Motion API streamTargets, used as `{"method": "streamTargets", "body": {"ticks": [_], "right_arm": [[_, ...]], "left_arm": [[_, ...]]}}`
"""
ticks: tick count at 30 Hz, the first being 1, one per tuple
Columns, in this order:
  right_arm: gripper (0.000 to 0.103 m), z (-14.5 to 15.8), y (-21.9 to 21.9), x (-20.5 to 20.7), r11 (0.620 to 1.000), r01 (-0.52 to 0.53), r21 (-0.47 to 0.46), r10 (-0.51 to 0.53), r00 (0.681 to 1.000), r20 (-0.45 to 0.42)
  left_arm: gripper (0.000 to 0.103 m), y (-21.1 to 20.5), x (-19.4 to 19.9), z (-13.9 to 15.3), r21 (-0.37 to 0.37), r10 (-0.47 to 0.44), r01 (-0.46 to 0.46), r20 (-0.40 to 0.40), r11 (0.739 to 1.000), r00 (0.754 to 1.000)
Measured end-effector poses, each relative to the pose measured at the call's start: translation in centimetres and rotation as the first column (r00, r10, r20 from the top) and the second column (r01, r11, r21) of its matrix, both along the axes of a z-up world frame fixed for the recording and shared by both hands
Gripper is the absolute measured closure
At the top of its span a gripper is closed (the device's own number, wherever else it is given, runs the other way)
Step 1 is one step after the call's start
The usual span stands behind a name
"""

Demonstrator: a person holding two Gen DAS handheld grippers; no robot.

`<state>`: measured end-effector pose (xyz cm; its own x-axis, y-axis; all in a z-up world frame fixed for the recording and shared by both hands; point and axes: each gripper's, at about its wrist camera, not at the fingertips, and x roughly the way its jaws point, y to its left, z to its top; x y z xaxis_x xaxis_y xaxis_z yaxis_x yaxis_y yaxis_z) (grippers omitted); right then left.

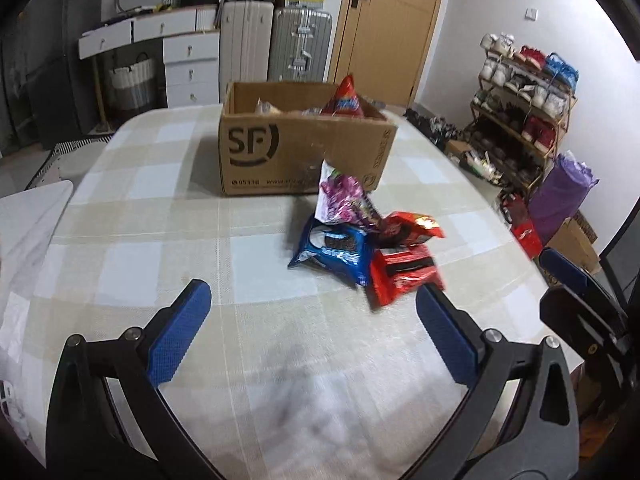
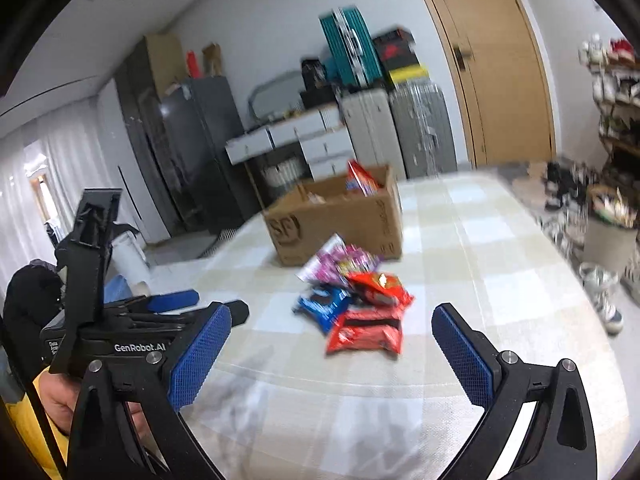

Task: Organize snacks
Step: 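Withdraw both grippers from the box toward the remaining snacks, then grasp the blue Oreo pack with the left gripper while the right grasps a red-black snack bag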

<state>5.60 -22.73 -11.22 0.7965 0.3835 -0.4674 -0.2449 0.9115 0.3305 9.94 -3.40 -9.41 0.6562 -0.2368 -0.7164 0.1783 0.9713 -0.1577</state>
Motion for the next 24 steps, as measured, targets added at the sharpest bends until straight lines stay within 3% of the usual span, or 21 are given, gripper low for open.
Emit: {"method": "streamTargets", "body": {"ticks": [4, 8, 12, 14, 16, 20, 24], "right_arm": [[0.001, -2.4, -0.7, 3.5, 0.999, -0.028, 0.041, 0.033, 0.991, -0.131], [0.001, -4.2, -0.1, 6.5, 0.999, -0.043, -0.002, 0.041, 0.974, -0.223], [0.001, -5.5, 1.2, 9.3, 0.995, -0.045, -0.093, 0.017, 0.959, -0.284], [0.004, -6.2, 1.8, 10.3, 0.991, -0.049, -0.126, 0.008, 0.951, -0.31], [0.018, -6.8, 2.2, 11.0, 0.988, -0.068, -0.136, 0.021, 0.946, -0.323], [0.021, -8.3, 3.2, 12.2, 0.972, -0.107, -0.208, 0.022, 0.928, -0.372], [0.022, -8.6, 3.9, 12.4, 0.956, -0.117, -0.27, 0.014, 0.935, -0.353]], "left_arm": [[0.001, -0.3, 4.1, -2.7, 0.004, -0.007, 0.007, -0.07, 1.0, 0.998], [0.001, -1.4, 7.1, -5.1, 0.077, 0.003, 0.006, -0.114, 0.997, 0.994], [0.001, -1.5, 9.0, -6.5, 0.058, 0.003, 0.005, -0.133, 0.998, 0.991], [0.001, -1.3, 10.1, -7.2, 0.056, 0.012, -0.004, -0.145, 0.998, 0.989], [0.001, -1.1, 11.1, -7.8, 0.048, 0.014, -0.007, -0.154, 0.999, 0.988], [0.002, -0.8, 12.7, -9.0, 0.05, 0.029, -0.021, -0.167, 0.999, 0.986], [0.002, -0.7, 14.4, -10.0, 0.038, 0.032, -0.025, -0.184, 0.999, 0.982]]}}
